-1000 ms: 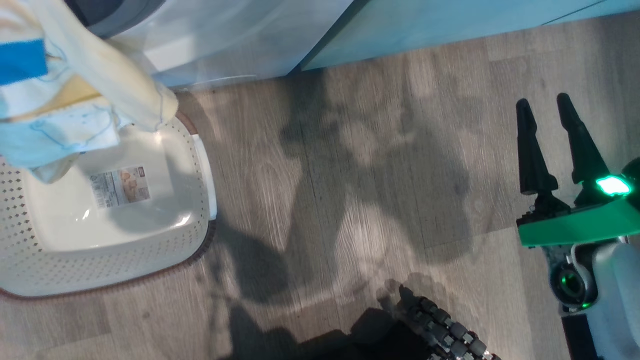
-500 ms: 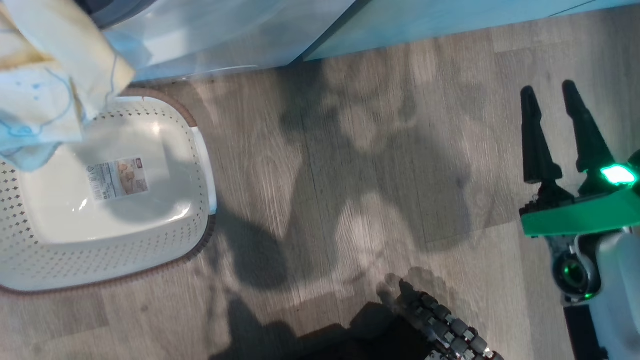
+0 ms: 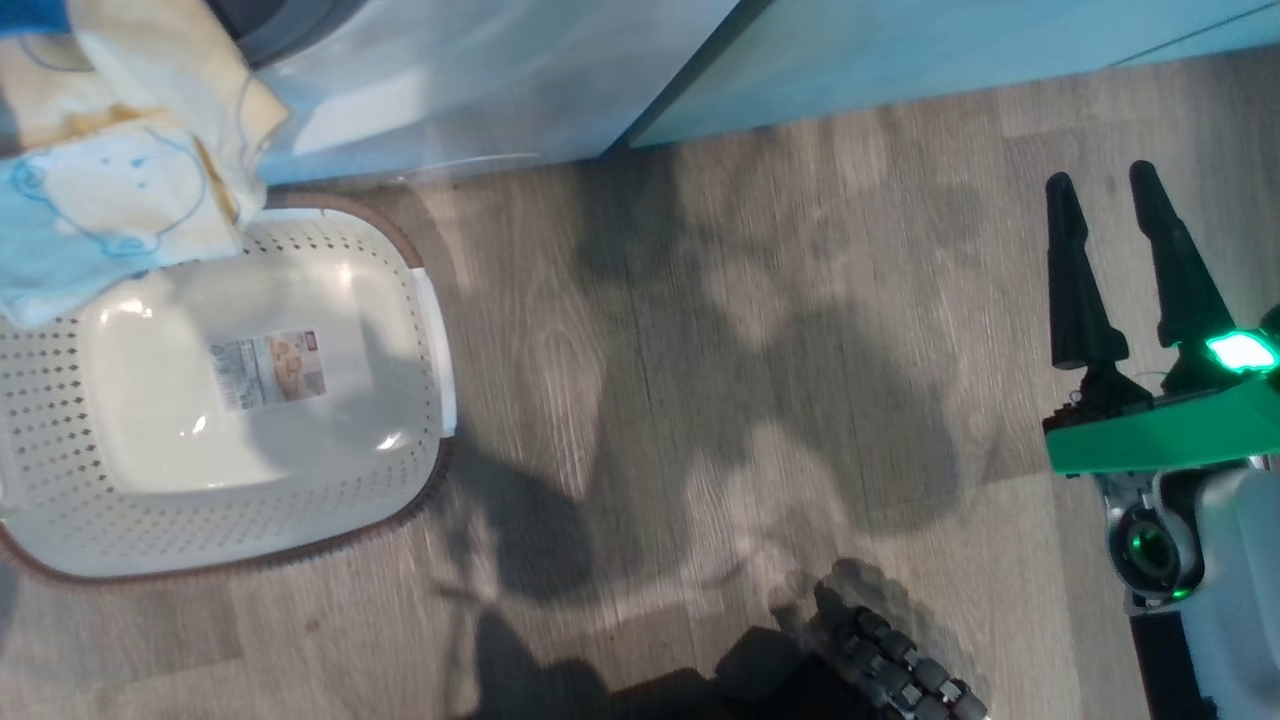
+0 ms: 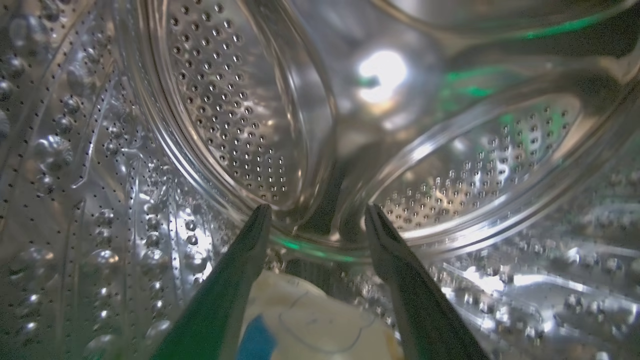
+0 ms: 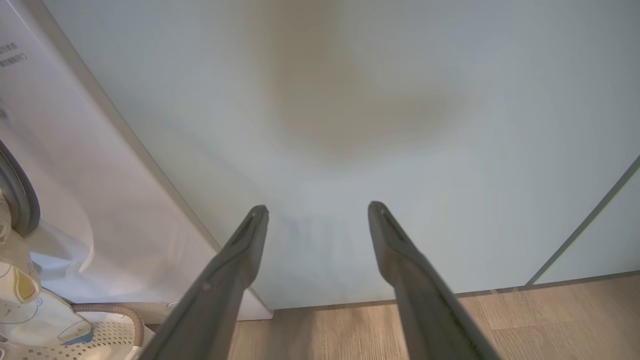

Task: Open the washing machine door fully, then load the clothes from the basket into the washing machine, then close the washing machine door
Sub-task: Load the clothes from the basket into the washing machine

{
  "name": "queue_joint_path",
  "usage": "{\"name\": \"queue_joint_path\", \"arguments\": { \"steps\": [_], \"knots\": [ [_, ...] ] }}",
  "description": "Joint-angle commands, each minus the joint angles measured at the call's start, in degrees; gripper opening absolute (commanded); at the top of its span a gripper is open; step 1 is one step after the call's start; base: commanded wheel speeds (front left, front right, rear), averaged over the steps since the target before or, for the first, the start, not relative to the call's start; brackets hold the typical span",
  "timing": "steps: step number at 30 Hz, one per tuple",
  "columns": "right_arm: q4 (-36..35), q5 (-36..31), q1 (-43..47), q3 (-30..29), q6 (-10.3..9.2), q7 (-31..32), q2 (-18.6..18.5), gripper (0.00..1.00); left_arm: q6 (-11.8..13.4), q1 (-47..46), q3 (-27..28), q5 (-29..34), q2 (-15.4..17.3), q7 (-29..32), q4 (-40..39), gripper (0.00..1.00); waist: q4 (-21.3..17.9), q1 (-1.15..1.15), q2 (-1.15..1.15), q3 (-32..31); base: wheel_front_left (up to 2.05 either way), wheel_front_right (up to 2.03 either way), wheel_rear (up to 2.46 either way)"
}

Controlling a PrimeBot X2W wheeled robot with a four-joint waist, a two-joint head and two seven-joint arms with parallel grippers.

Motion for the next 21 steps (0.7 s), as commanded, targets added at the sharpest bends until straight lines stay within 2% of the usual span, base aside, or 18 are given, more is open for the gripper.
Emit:
{"name": "queue_joint_path", "arguments": {
  "steps": [1, 10, 21],
  "knots": [
    [-1.37, -0.28, 1.62, 0.43, 0.25, -0.38, -0.23, 1.0, -0.21, -0.64, -0.05, 0.69, 2.33, 0.28, -1.39, 1.0, 0.25, 0.01, 0.0, -0.43, 0.0, 0.0, 0.0],
    [-0.94, -1.17, 3.44, 0.22, 0.25, -0.38, -0.23, 1.0, -1.27, 4.28, -4.12, 0.63, -1.06, 0.46, 3.0, 1.0, 2.57, 0.01, 0.0, -5.58, 0.0, 0.0, 0.0],
    [-0.51, -3.1, 6.88, -0.96, 0.25, -0.38, -0.28, 1.0, -1.52, 19.19, -6.43, -1.12, -5.25, -0.41, -4.8, 1.0, 6.32, 0.01, 0.0, -12.86, 0.0, 0.0, 0.0]
  ]
}}
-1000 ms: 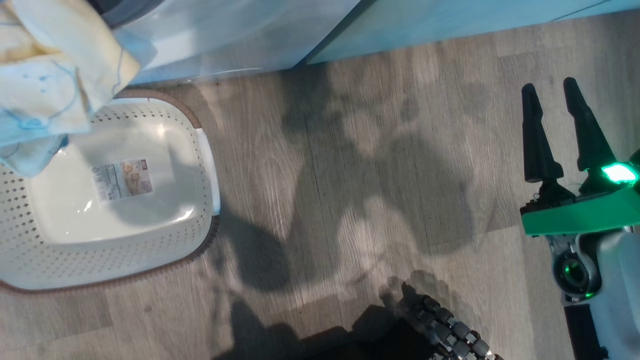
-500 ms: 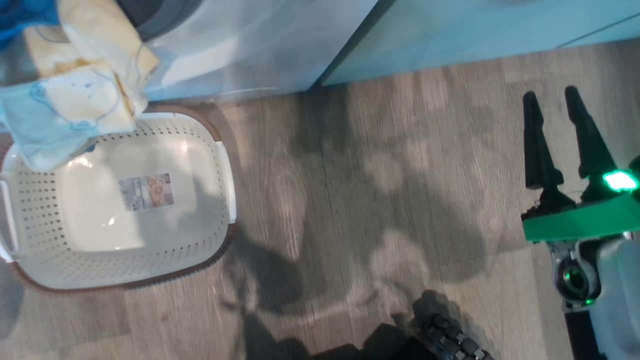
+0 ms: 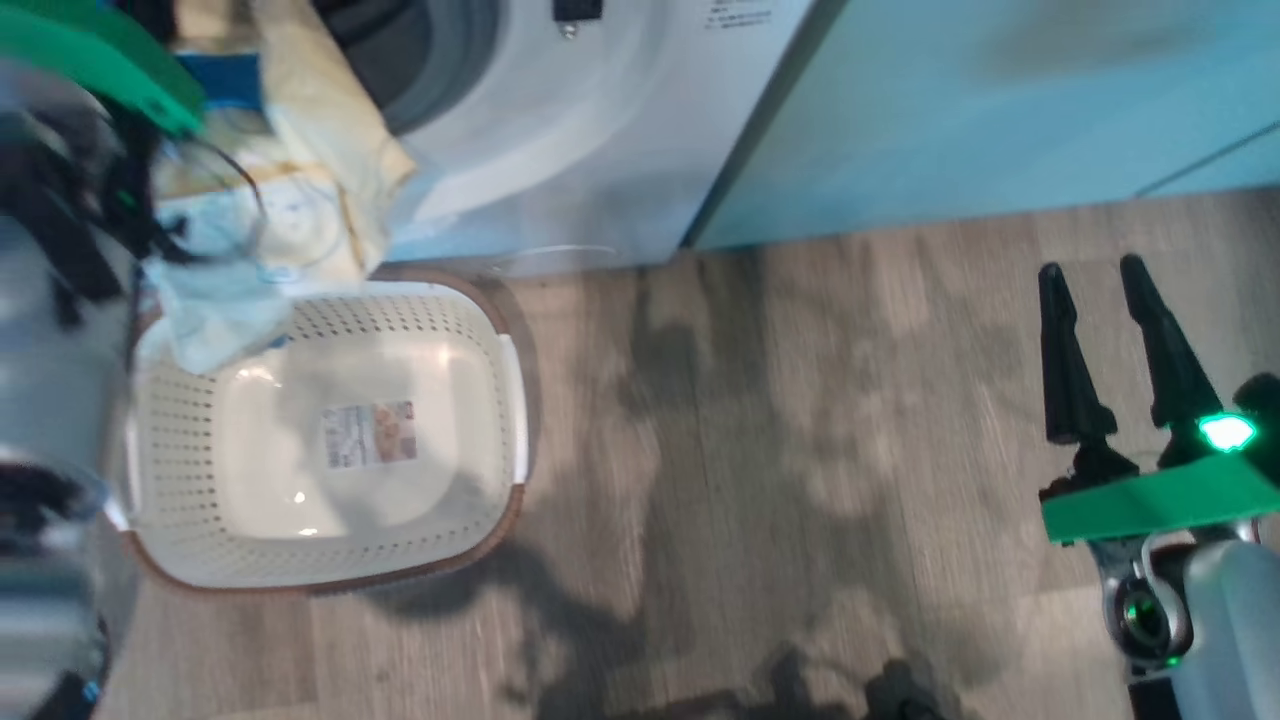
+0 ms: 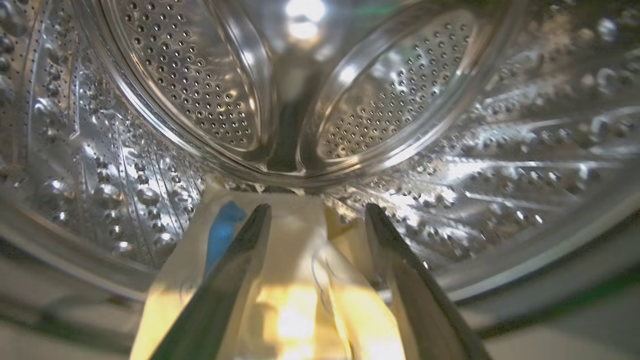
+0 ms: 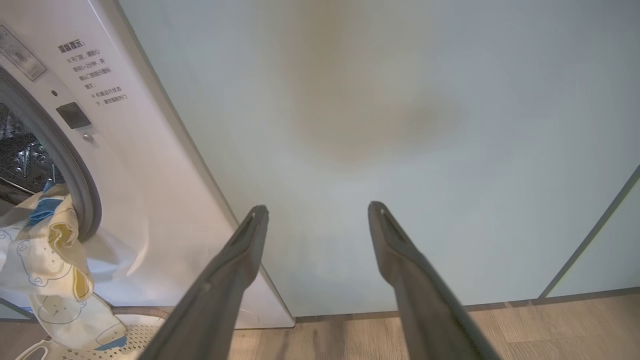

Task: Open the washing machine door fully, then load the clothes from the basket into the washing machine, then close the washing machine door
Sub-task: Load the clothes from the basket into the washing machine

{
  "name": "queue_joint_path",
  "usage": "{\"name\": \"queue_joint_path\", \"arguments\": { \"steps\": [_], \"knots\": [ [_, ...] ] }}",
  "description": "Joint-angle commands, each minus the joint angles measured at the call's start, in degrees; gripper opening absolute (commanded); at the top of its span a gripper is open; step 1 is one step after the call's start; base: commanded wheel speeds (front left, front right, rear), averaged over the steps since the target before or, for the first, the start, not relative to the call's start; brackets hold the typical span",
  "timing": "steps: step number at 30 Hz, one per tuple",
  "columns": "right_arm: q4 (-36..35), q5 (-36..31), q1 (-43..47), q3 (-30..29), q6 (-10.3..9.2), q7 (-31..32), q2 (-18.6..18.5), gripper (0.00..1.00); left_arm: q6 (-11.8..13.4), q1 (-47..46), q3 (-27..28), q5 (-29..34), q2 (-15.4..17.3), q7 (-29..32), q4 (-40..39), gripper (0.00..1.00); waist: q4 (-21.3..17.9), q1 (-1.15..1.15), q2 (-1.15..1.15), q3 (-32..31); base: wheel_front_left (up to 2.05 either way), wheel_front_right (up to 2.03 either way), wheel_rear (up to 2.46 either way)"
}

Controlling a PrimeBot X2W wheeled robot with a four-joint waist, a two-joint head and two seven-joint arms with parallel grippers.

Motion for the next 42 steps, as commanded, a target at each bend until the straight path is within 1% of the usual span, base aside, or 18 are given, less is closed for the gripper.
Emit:
{"name": "queue_joint_path", "arguments": {
  "steps": [1, 5, 8, 10, 11, 13, 17, 19, 20, 21, 28, 36, 42],
  "knots": [
    [-1.54, -0.52, 1.08, 0.42, 0.25, -0.38, -0.36, 1.0, -0.05, 1.75, 0.76, -0.21, 1.98, -0.3, -3.23, 1.0, 1.59, 0.01, 0.0, -1.89, 0.0, 0.0, 0.0],
    [-1.59, -0.76, 2.17, 0.18, 0.25, -0.38, -0.83, 1.0, 0.48, 8.55, 1.59, 0.89, 1.82, -0.32, -10.42, 1.0, 2.54, 0.01, 0.0, -3.59, 0.0, 0.0, 0.0],
    [-1.64, -0.84, 3.05, -0.21, 0.25, -0.38, -1.12, 1.0, 1.75, 15.32, 3.07, 1.92, 1.12, -0.32, -16.48, 1.0, 3.18, 0.01, 0.0, -4.78, 0.0, 0.0, 0.0],
    [-1.67, -0.9, 3.61, -0.48, 0.25, -0.38, -1.22, 1.0, 2.43, 20.13, 4.28, 2.39, 0.31, -0.33, -20.22, 1.0, 3.62, 0.01, 0.0, -5.51, 0.0, 0.0, 0.0],
    [-1.63, -0.9, 4.03, -0.38, 0.25, -0.38, -1.24, 1.0, 2.96, 25.04, 5.76, 2.91, -0.31, -0.33, -23.71, 1.0, 3.76, 0.01, 0.0, -6.18, 0.0, 0.0, 0.0],
    [-1.59, -0.85, 4.29, -0.09, 0.25, -0.38, -1.24, 1.0, 3.36, 29.82, 7.42, 3.62, -1.08, -0.33, -27.39, 1.0, 3.73, 0.01, 0.0, -6.76, 0.0, 0.0, 0.0],
    [-1.5, -0.76, 4.97, -0.1, 0.25, -0.38, -1.39, 1.0, 3.58, 38.0, 9.93, 5.03, -3.46, -0.33, -31.65, 1.0, 4.04, 0.01, 0.0, -7.91, 0.0, 0.0, 0.0],
    [-1.5, -0.75, 5.14, -0.13, 0.25, -0.38, -1.42, 1.0, 3.61, 39.64, 10.37, 5.72, -3.88, -0.33, -32.24, 1.0, 4.13, 0.01, 0.0, -8.14, 0.0, 0.0, 0.0],
    [-1.47, -0.72, 5.43, -0.22, 0.25, -0.38, -1.49, 1.0, 3.58, 42.34, 11.93, 5.94, -5.38, -0.33, -32.97, 1.0, 4.34, 0.01, 0.0, -8.6, 0.0, 0.0, 0.0],
    [-1.47, -0.72, 5.43, -0.22, 0.25, -0.38, -1.49, 1.0, 3.58, 42.34, 11.93, 5.94, -5.38, -0.33, -32.97, 1.0, 4.34, 0.01, 0.0, -8.6, 0.0, 0.0, 0.0],
    [-1.48, -0.69, 6.39, -0.53, 0.25, -0.38, -1.72, 1.0, 2.96, 49.0, 15.14, 9.13, -9.19, -0.33, -34.09, 1.0, 5.33, 0.01, 0.0, -9.84, 0.0, 0.0, 0.0],
    [-1.61, -0.5, 6.54, -0.55, 0.25, -0.38, -1.88, 1.0, 1.33, 50.85, 17.95, 11.63, -11.33, -0.33, -33.86, 1.0, 6.1, 0.01, 0.0, -9.8, 0.0, 0.0, 0.0],
    [-1.69, -0.38, 6.12, -0.24, 0.25, -0.38, -2.0, 1.0, 0.59, 50.3, 18.9, 13.08, -11.79, -0.33, -32.66, 1.0, 5.94, 0.01, 0.0, -9.06, 0.0, 0.0, 0.0]
  ]
}}
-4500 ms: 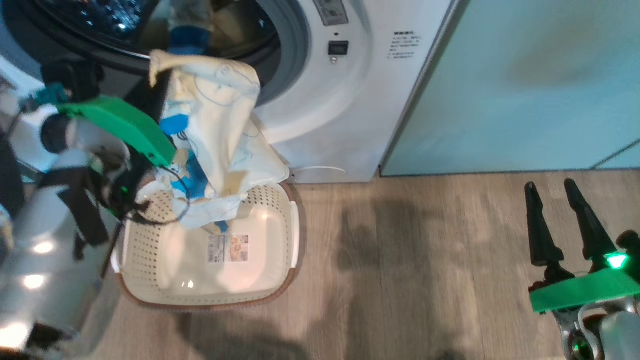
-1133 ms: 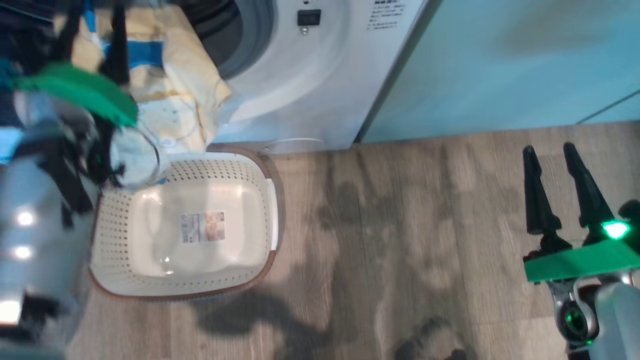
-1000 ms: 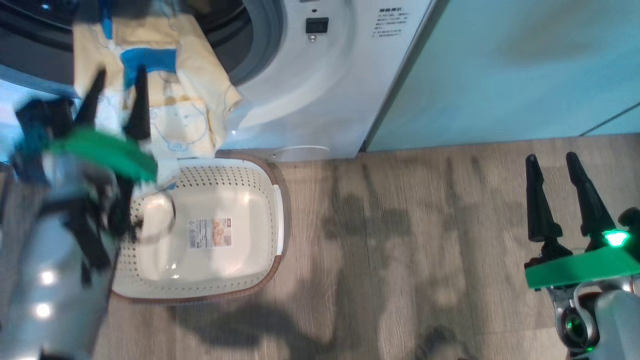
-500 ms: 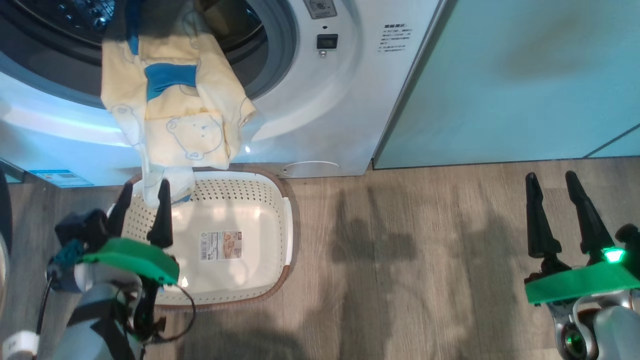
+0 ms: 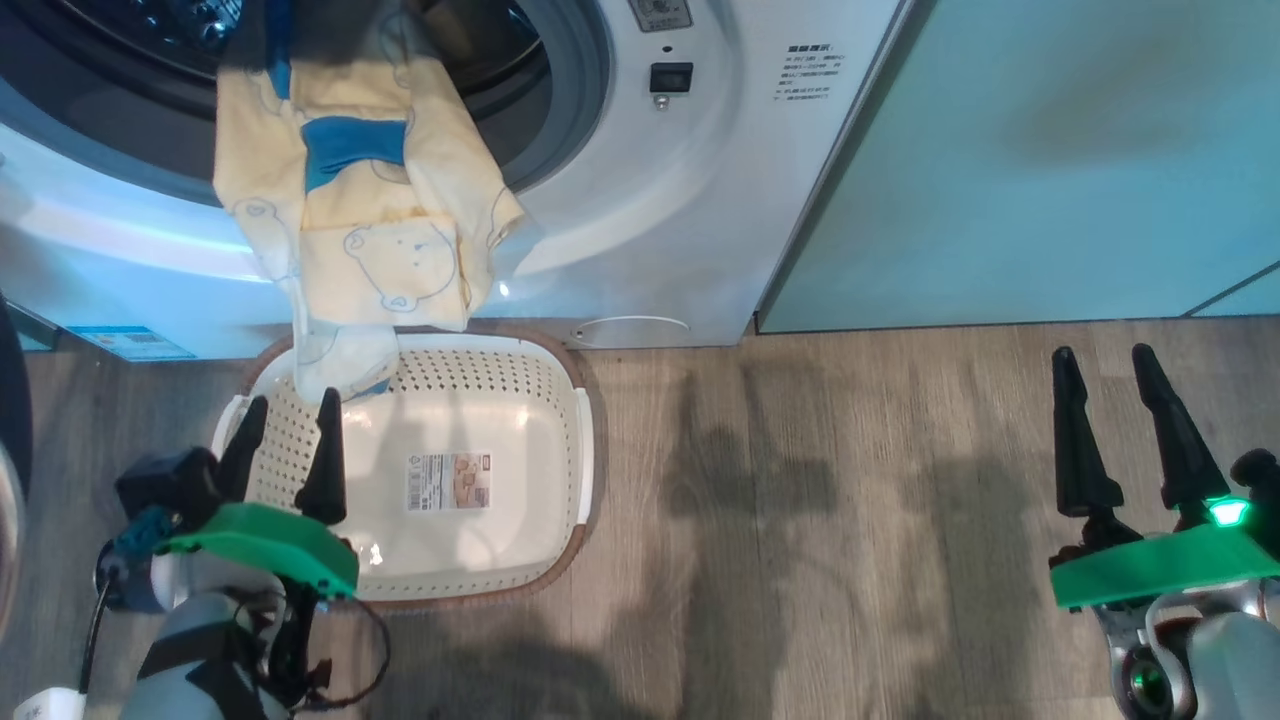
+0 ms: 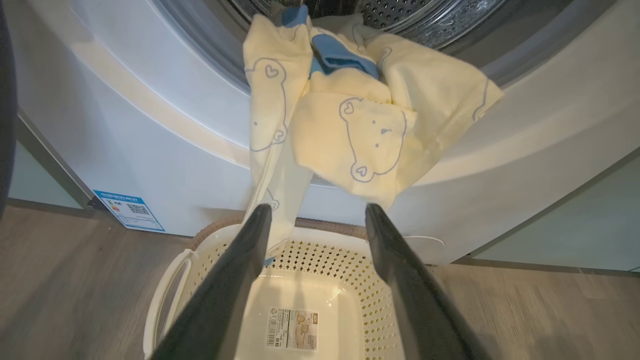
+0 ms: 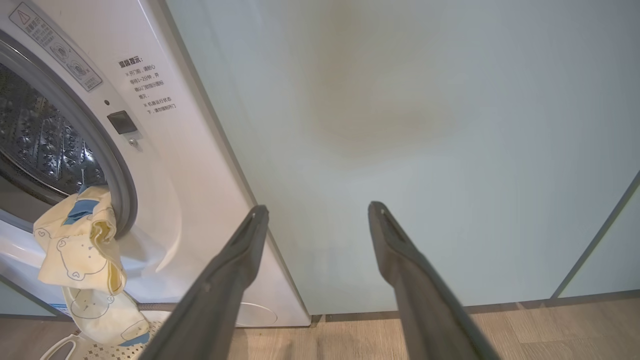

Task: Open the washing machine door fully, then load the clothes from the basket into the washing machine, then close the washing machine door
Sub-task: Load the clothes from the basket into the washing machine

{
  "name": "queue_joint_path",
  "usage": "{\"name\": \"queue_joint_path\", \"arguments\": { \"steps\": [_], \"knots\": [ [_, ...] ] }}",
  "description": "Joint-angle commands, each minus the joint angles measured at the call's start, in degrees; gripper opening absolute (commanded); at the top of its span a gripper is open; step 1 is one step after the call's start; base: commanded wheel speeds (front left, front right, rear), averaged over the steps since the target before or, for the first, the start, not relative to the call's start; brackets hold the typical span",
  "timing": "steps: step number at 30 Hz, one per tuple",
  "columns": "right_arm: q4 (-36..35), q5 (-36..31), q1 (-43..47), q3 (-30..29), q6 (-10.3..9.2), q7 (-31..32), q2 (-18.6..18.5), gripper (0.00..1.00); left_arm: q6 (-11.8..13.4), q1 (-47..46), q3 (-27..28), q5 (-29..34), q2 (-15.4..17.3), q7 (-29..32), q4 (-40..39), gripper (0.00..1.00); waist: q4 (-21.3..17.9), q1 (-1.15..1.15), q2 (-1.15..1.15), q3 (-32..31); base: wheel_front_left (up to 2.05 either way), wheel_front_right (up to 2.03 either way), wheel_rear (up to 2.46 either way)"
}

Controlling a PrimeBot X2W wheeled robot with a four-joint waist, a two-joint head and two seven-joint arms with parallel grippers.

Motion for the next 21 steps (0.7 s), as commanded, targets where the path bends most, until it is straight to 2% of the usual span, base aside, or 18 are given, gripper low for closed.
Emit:
{"name": "queue_joint_path", "arguments": {
  "steps": [1, 3, 7, 13, 21],
  "knots": [
    [-1.79, 0.33, -0.82, 1.09, 0.25, -0.38, -1.14, 1.0, -0.44, -1.33, 2.5, 0.91, 0.96, -0.31, -0.48, 1.0, -0.23, 0.0, 0.0, 0.4, 0.0, 0.0, 0.0],
    [-1.85, 0.37, -1.05, 1.19, 0.25, -0.38, -1.09, 1.0, -0.61, -1.74, 2.36, 0.08, 0.75, -0.29, 2.77, 1.0, -0.48, 0.0, 0.0, 0.86, 0.0, 0.0, 0.0],
    [-1.98, 0.5, -1.61, 1.6, 0.25, -0.38, -0.96, 1.0, -0.91, -4.91, -0.49, -1.38, 2.49, 0.87, 10.4, 1.0, -1.13, 0.0, 0.0, 2.51, 0.0, 0.0, 0.0],
    [-2.24, 0.57, -3.18, 2.2, 0.25, -0.38, -0.91, 1.0, -0.99, -12.35, -4.73, -5.71, 6.89, 2.47, 18.93, 1.0, -2.3, 0.0, 0.0, 6.5, 0.0, 0.0, 0.0],
    [-2.67, 0.57, -5.39, 2.95, 0.25, -0.38, -1.22, 1.0, -1.0, -22.62, -6.62, -9.47, 12.55, 3.26, 31.02, 1.0, -4.24, 0.0, 0.0, 11.7, 0.0, 0.0, 0.0]
  ]
}}
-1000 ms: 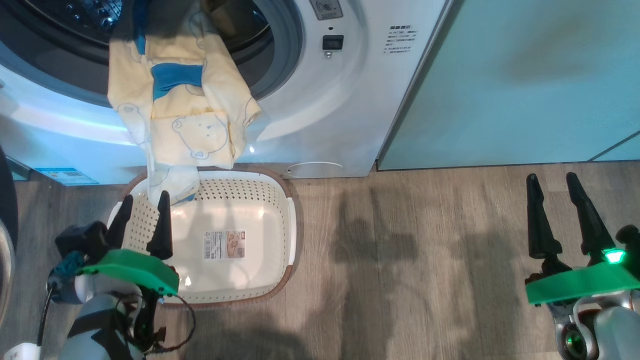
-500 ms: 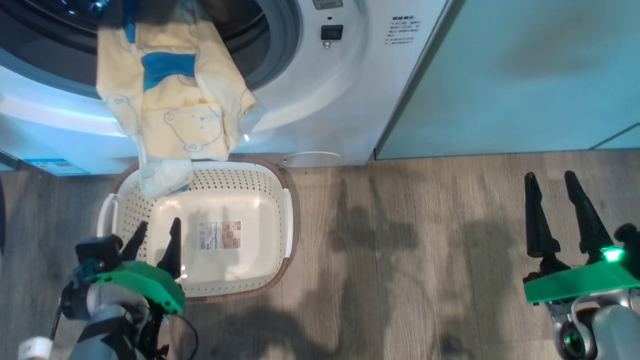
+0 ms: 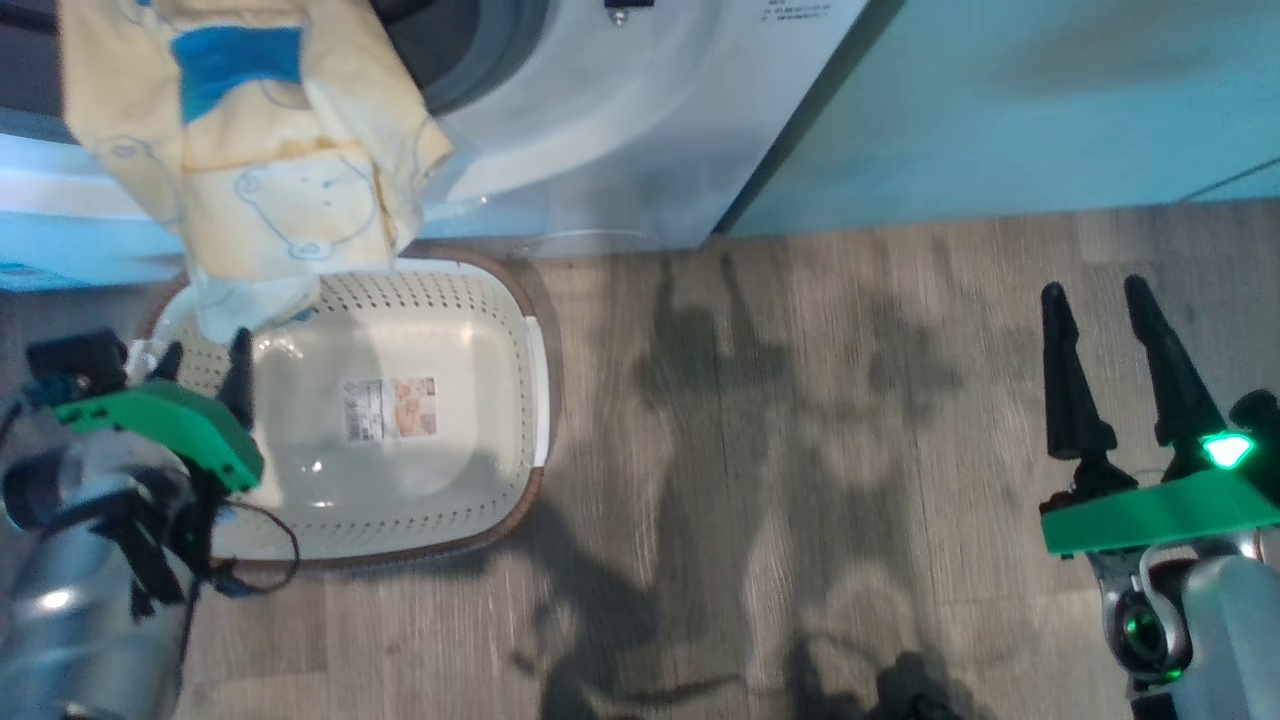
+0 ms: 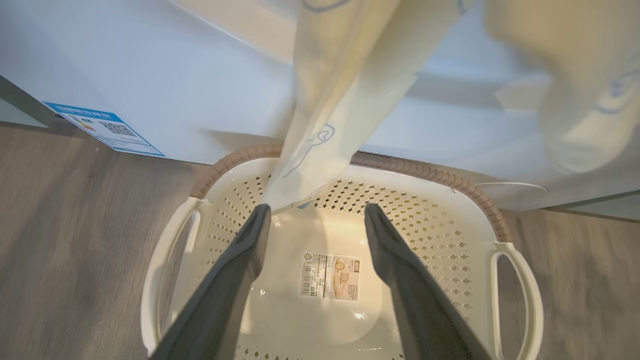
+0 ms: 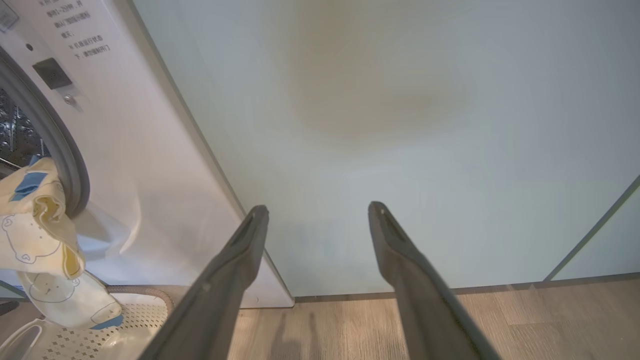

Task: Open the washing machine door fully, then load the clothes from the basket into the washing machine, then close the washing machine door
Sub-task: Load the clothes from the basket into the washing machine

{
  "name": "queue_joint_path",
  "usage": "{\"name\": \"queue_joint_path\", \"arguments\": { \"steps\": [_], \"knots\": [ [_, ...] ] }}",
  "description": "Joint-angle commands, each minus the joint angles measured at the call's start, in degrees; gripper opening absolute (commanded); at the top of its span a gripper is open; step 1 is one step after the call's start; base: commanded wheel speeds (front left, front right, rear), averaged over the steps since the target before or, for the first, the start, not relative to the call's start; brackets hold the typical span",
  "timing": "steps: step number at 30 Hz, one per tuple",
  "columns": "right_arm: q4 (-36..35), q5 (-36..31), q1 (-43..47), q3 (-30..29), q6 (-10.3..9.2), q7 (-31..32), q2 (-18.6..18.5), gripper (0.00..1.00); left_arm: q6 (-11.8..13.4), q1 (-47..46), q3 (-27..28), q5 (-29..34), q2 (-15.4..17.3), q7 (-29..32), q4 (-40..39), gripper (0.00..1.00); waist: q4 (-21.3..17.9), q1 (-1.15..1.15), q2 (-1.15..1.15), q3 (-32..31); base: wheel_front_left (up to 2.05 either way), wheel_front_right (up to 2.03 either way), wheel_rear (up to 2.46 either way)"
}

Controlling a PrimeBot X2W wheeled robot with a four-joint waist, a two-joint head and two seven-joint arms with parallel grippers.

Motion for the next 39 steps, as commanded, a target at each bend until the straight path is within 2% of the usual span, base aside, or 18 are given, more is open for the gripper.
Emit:
{"name": "queue_joint_path", "arguments": {
  "steps": [1, 10, 17, 25, 26, 27, 32, 39],
  "knots": [
    [-1.88, 0.49, -0.74, 0.95, 0.25, -0.38, -1.17, 1.0, -0.02, -1.21, 1.39, -0.42, 2.8, 0.09, -0.02, 1.0, -0.91, -0.01, 0.0, 1.57, 0.0, 0.0, 0.0],
    [-2.55, 0.21, -2.77, 1.35, 0.25, -0.38, -1.68, 1.0, -0.03, -10.45, 0.67, -2.4, 6.45, 0.05, 9.18, 1.0, -2.06, -0.01, 0.0, 6.98, 0.0, 0.0, 0.0],
    [-3.21, 0.02, -4.31, 1.43, 0.25, -0.38, -1.81, 1.0, 0.0, -16.19, 0.28, -2.54, 8.32, -0.8, 13.42, 1.0, -2.57, -0.01, 0.0, 10.66, 0.0, 0.0, 0.0],
    [-3.32, -0.08, -5.28, 1.7, 0.25, -0.38, -1.75, 1.0, -0.02, -19.11, -4.05, -0.96, 9.08, -2.7, 11.36, 1.0, -2.54, -0.01, 0.0, 12.81, 0.0, 0.0, 0.0],
    [-3.32, -0.11, -5.32, 1.6, 0.25, -0.38, -1.73, 1.0, -0.02, -19.12, -5.07, -0.98, 8.87, -2.85, 10.55, 0.39, -2.45, -0.01, 0.0, 12.86, 0.0, 0.0, 0.0],
    [-3.29, -0.14, -5.33, 1.5, 0.25, -0.38, -1.71, 1.0, -0.02, -19.01, -6.18, -1.04, 8.7, -2.97, 9.71, 0.02, -2.33, -0.01, 0.0, 12.85, 0.0, 0.0, 0.0],
    [-2.96, -0.25, -5.33, 1.38, 0.25, -0.38, -1.7, 1.0, -0.03, -16.8, -11.54, -1.73, 9.07, -3.42, 4.09, 0.0, -1.77, -0.01, 0.0, 11.81, 0.0, 0.0, 0.0],
    [-2.43, -0.2, -5.05, 1.35, 0.25, -0.38, -1.38, 1.0, -0.03, -10.51, -14.55, -4.32, 10.13, -3.46, -6.84, 0.0, -0.87, -0.01, 0.0, 9.16, 0.0, 0.0, 0.0]
  ]
}}
